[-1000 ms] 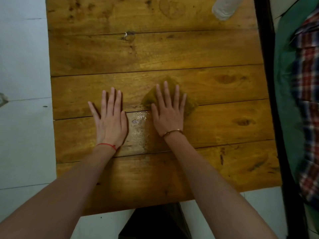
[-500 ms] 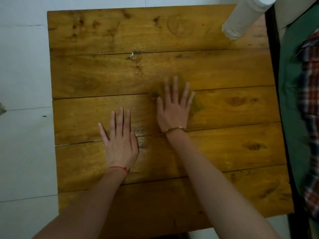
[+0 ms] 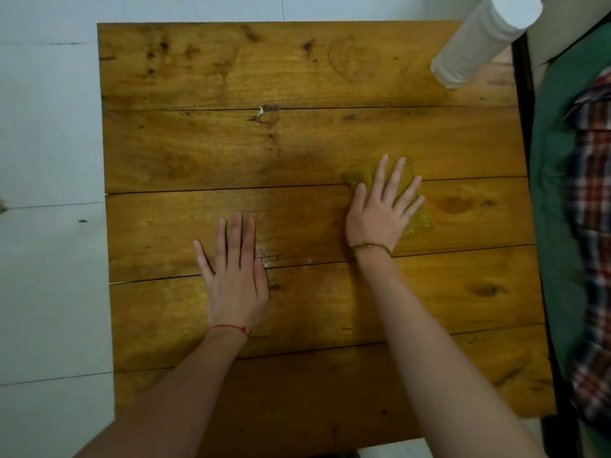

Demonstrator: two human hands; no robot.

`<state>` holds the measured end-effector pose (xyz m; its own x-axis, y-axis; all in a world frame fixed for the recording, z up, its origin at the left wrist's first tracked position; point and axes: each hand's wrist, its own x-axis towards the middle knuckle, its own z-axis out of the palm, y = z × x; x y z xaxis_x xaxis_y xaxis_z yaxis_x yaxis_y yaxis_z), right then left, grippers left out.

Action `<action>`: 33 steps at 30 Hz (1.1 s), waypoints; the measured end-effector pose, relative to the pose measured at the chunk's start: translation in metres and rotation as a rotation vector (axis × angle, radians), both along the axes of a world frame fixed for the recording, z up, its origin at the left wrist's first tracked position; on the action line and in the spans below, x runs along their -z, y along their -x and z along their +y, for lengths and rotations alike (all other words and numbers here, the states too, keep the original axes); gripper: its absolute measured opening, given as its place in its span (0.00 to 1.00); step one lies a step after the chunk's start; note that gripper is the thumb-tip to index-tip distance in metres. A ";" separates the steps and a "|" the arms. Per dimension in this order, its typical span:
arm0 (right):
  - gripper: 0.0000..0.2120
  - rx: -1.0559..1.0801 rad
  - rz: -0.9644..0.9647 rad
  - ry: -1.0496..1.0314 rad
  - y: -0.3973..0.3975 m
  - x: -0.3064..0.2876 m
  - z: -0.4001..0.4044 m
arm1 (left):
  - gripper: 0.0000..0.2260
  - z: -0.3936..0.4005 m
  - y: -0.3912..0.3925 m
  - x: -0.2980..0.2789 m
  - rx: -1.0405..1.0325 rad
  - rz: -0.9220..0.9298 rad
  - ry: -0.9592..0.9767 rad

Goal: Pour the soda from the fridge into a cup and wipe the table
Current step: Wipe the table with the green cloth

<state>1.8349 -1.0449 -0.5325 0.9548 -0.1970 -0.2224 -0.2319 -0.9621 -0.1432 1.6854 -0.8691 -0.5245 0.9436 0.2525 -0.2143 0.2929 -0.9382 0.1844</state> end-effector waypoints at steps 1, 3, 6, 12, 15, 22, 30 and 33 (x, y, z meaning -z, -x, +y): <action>0.28 -0.086 0.007 -0.012 0.008 -0.001 0.012 | 0.27 0.000 0.000 0.000 0.004 -0.003 -0.001; 0.28 -0.326 0.024 -0.047 0.038 -0.004 0.030 | 0.26 0.000 0.000 0.001 0.007 -0.011 0.007; 0.28 -0.586 0.062 -0.096 0.089 -0.010 0.035 | 0.26 0.000 0.002 0.001 0.000 -0.025 0.028; 0.28 -0.326 0.081 -0.011 0.103 -0.011 -0.060 | 0.25 0.001 0.005 0.002 0.009 -0.042 0.041; 0.28 -0.061 0.085 -0.012 0.088 -0.008 -0.077 | 0.25 0.001 0.010 -0.003 0.024 -0.062 0.068; 0.29 -0.507 0.114 -0.071 0.156 -0.015 0.005 | 0.25 -0.010 0.064 -0.017 -0.002 -0.062 0.098; 0.28 -0.566 0.179 -0.029 0.244 -0.020 -0.080 | 0.25 -0.033 0.129 -0.020 -0.014 0.027 0.099; 0.28 -0.276 0.174 0.006 0.210 -0.018 -0.109 | 0.25 -0.041 0.135 -0.022 -0.007 0.040 0.098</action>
